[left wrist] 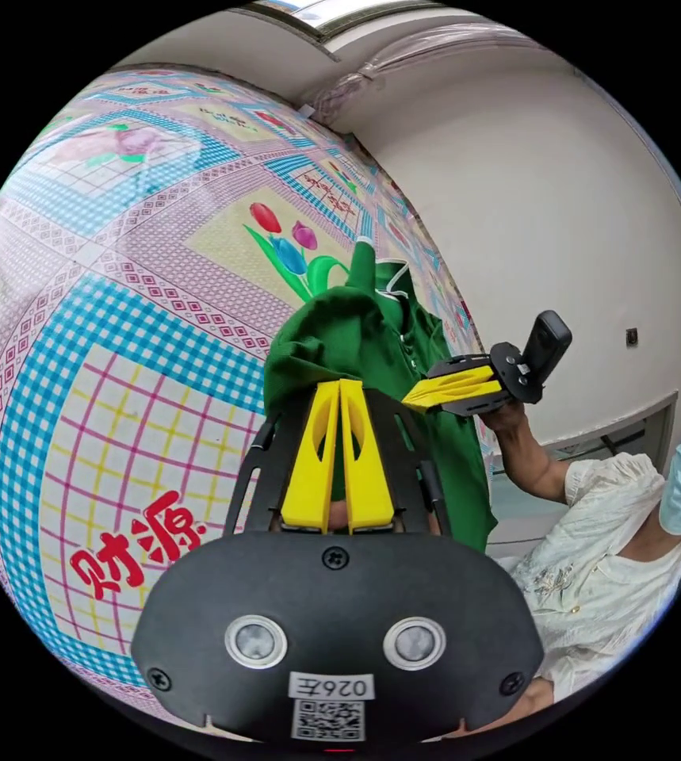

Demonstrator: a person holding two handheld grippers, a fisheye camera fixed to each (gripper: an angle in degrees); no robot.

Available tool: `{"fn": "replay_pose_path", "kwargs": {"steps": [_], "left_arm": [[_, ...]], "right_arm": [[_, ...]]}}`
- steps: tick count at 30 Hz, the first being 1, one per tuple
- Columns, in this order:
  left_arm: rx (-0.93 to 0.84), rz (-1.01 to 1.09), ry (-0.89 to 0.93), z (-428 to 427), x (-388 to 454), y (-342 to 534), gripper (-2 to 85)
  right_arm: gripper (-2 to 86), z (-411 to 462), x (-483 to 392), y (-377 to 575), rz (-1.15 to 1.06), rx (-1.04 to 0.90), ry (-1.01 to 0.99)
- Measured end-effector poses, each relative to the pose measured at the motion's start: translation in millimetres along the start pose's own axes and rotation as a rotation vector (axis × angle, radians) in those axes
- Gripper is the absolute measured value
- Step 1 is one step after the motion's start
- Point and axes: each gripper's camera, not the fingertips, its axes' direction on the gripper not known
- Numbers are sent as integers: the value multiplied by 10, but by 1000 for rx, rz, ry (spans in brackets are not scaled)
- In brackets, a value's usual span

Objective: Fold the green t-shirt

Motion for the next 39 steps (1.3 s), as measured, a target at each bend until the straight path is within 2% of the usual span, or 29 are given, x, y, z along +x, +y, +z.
{"fn": "replay_pose_path", "kwargs": {"steps": [3, 7, 9, 11, 14, 16, 18, 20, 22, 23, 26, 28, 29, 33, 35, 37, 39], "left_arm": [[37, -31, 6, -159, -61, 61, -10], [67, -48, -7, -349, -25, 191, -10], [79, -70, 1, -432, -42, 238, -10], [86, -76, 18, -509, -41, 286, -10], [115, -23, 95, -684, 82, 410, -10], [178, 38, 206, -898, 253, 584, -10], [217, 49, 209, -1051, 392, 750, -10], [231, 49, 205, -1169, 532, 924, -10], [257, 66, 254, -1329, 752, 1204, -10], [272, 75, 266, -1384, 824, 1287, -10], [401, 149, 224, -1823, 1352, 1805, -10], [533, 233, 120, -2309, 1959, 2311, -10], [567, 253, 99, -2435, 2120, 2440, -10], [857, 465, 46, -3323, 3333, 3369, -10], [995, 611, 99, -3675, 3841, 3750, -10], [1126, 801, 284, -4076, 4390, 4151, -9], [1156, 937, 427, -4321, 4766, 4395, -8]], "right_arm": [[-10, -118, -57, 79, 21, 43, -17], [-10, -153, -238, 95, -2, 103, -134], [-10, 8, -292, 35, 9, 6, -86], [-10, -35, -363, 42, 20, 23, -60], [-10, -262, -586, 83, 18, 80, -67], [-10, -395, -853, 132, 4, 139, -150], [-10, -396, -1076, 144, -9, 164, -227], [-9, -271, -1302, 100, -40, 119, -264], [-9, -49, -1527, 81, -40, -11, -167], [-9, -72, -1568, 112, -39, -9, -156], [-10, -575, -1694, 472, 45, 128, -135], [-10, -1303, -1867, 1067, 117, 374, -78], [-10, -1497, -1921, 1239, 140, 433, -63], [-12, -2971, -2735, 2511, 194, 892, 137], [-12, -3524, -3236, 2975, 193, 1064, 250], [-11, -4086, -3876, 3469, 147, 1266, 331], [-10, -4461, -4178, 3681, 121, 1303, 208]]}}
